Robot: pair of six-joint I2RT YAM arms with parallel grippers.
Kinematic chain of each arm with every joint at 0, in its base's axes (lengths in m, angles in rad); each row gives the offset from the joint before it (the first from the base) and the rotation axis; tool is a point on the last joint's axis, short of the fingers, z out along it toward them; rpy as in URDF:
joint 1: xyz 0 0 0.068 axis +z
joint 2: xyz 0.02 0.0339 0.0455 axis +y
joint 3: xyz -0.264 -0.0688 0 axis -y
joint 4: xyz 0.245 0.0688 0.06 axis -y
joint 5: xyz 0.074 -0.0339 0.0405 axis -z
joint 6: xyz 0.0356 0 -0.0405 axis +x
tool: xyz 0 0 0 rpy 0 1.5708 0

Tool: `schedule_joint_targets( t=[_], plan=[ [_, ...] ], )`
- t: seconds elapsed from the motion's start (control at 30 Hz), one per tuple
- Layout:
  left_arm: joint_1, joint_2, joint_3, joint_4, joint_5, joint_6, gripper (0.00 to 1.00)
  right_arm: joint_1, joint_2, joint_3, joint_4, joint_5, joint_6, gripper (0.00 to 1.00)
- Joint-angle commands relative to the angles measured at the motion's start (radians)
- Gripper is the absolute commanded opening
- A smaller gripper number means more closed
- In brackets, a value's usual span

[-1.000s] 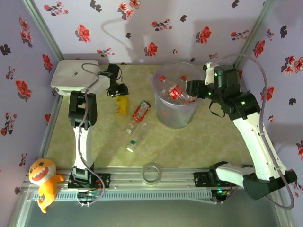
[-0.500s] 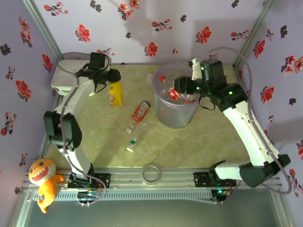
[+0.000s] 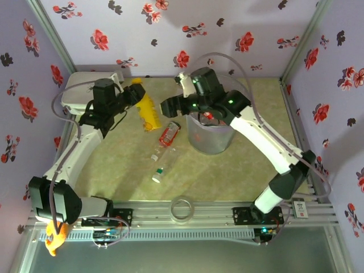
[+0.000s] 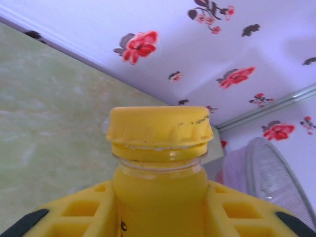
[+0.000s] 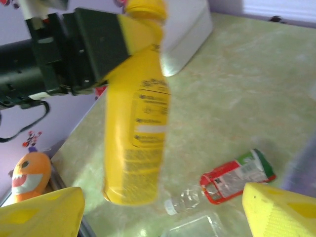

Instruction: Put the plastic bottles in the bin

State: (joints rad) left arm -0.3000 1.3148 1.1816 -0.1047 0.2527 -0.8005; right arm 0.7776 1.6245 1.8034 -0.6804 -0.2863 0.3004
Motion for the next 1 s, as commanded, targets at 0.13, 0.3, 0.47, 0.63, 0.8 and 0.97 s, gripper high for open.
schedule_joint_targets(
  t=[0.13,0.3,0.47,0.63,0.8,0.97],
  plan=[
    [-0.073,-0.047,-0.002,0.188,0.023,-0.071,0.10,0.036,0.104,0.066,0.038,-0.065,0.034,0.88],
    [-0.101,-0.048,-0.017,0.251,0.010,-0.084,0.08,0.037,0.147,0.077,0.036,-0.076,0.054,0.86],
    [-0.104,-0.056,-0.017,0.251,0.010,-0.073,0.09,0.038,0.156,0.085,0.026,-0.055,0.051,0.70],
    [-0.104,-0.069,-0.024,0.244,0.004,-0.062,0.25,0.031,0.149,0.091,0.027,-0.040,0.042,0.62],
    [-0.100,-0.110,-0.030,0.239,0.005,-0.045,0.79,0.002,0.146,0.135,0.010,-0.022,0.023,0.59],
    [-0.069,-0.212,-0.023,0.100,-0.014,0.014,0.99,-0.070,0.087,0.148,0.010,-0.015,0.009,0.55]
  ],
)
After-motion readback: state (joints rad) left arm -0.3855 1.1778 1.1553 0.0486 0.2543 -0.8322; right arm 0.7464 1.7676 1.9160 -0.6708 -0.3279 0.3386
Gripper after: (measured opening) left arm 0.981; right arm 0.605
